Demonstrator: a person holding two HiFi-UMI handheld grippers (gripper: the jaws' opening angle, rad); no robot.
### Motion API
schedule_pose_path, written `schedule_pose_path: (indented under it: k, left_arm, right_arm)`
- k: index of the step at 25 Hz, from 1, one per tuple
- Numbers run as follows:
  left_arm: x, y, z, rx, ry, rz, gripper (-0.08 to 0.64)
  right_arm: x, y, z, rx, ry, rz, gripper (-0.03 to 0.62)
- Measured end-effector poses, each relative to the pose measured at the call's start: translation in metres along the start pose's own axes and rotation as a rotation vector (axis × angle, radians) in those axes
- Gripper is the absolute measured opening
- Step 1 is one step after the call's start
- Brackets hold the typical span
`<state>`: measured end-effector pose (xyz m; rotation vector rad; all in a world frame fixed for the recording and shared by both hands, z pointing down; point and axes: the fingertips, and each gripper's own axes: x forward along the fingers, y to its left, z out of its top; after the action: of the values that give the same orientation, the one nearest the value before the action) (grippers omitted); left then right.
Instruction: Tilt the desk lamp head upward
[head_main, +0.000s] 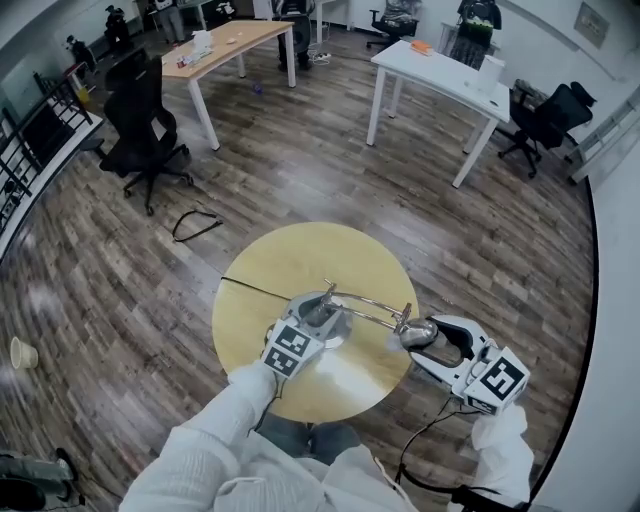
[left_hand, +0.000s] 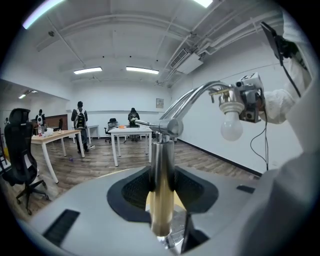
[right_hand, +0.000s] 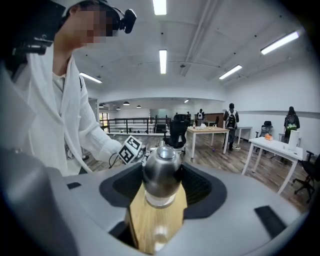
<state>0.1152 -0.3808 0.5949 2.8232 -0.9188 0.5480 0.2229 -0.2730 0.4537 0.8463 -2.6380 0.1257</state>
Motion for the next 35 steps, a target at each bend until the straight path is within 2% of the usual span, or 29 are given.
schedule_pose_path:
  k: [5, 9, 15, 20, 23, 27, 35]
  left_arm:
    - [0.000, -0.001, -0.002, 0.005, 0.010, -0.010, 0.137]
    - [0.000, -0.002, -0.003, 0.007, 0.017, -0.016, 0.137]
    - [0.000, -0.002, -0.002, 0.011, 0.028, -0.032, 0.137]
    - [0.000, -0.004, -0.003, 0.010, 0.029, -0.043, 0.137]
    - [0.001, -0.002, -0.002, 0.007, 0.029, -0.055, 0.137]
    - [0.001, -0.002, -0.003, 0.011, 0.038, -0.063, 0.137]
    - [0.001, -0.003, -0.002, 0.026, 0.038, -0.070, 0.137]
  right_arm:
    - [0.004, 0.001, 0.050, -0.056, 0.000, 0.017, 0.252]
    - [0.014, 0.004, 0.087, -0.081, -0.043, 0.056, 0.252]
    - [0.039, 0.002, 0.125, -0.109, 0.089, 0.086, 0.252]
    - [0.062, 0.006, 0.144, -0.146, 0.230, 0.123, 0.252]
    - [0.078, 0.005, 0.157, -0.146, 0.264, 0.137, 0.252]
    - [0.094, 0.006, 0.167, -0.135, 0.273, 0.154, 0.252]
    - [0.093, 0.005, 0.168, -0.112, 0.227, 0.151, 0.252]
